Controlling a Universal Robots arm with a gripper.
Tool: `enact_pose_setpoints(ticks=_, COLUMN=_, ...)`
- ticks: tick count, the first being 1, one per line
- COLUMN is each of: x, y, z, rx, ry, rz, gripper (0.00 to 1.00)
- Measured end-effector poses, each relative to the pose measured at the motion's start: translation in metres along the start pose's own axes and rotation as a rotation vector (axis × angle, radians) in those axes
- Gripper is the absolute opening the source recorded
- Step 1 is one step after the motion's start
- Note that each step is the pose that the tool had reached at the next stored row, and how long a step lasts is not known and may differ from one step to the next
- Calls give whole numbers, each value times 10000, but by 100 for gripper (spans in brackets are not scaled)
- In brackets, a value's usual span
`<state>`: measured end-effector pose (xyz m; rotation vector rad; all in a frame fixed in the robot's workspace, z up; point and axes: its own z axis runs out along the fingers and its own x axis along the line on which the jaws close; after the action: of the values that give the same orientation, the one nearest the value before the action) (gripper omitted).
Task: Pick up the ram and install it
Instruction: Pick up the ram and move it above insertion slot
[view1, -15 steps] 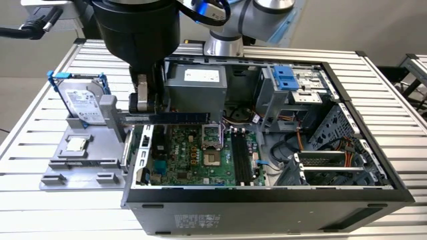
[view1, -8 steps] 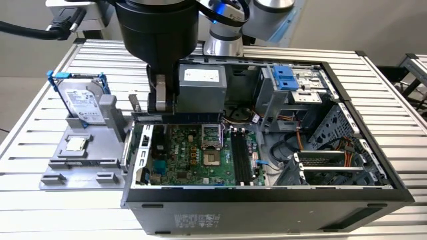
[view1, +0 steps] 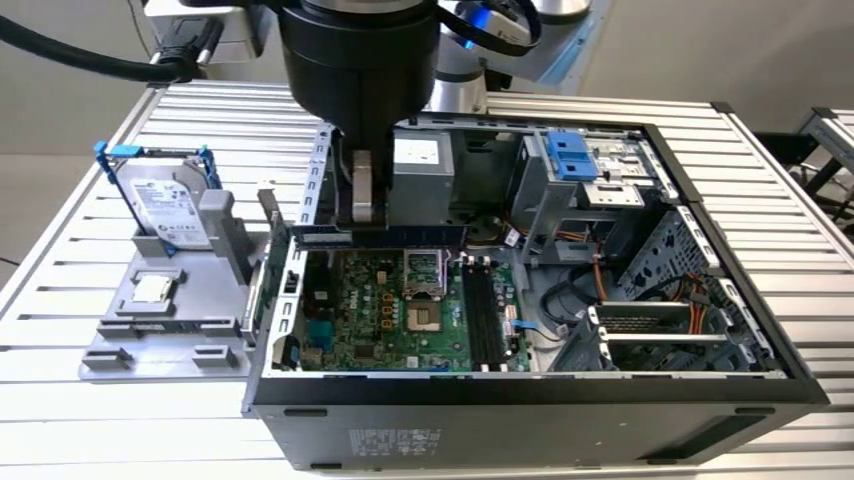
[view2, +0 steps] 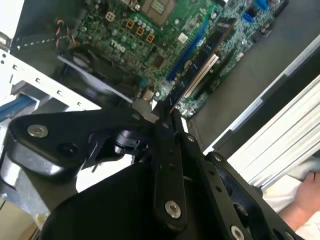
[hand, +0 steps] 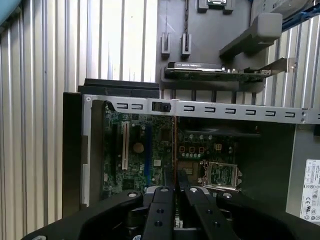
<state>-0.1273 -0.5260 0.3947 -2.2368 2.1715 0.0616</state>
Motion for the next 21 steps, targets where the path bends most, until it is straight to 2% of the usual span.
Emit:
enact_pose_setpoints(ticks=1, x=1, y=-21, z=-1, rx=0, ry=1, rz=0, gripper=0)
enact_pose_setpoints(ticks=7, x=8, y=-278, z=-3, rx=-4, ry=0, rz=1, gripper=0)
enact_pose_setpoints(ticks=10, x=11, y=-380, z=-5, rx=-4, ry=0, rz=0, gripper=0)
enact_pose_setpoints(ticks=21, x=19, y=-654, z=-8, rx=-5, ry=1, rz=1, gripper=0)
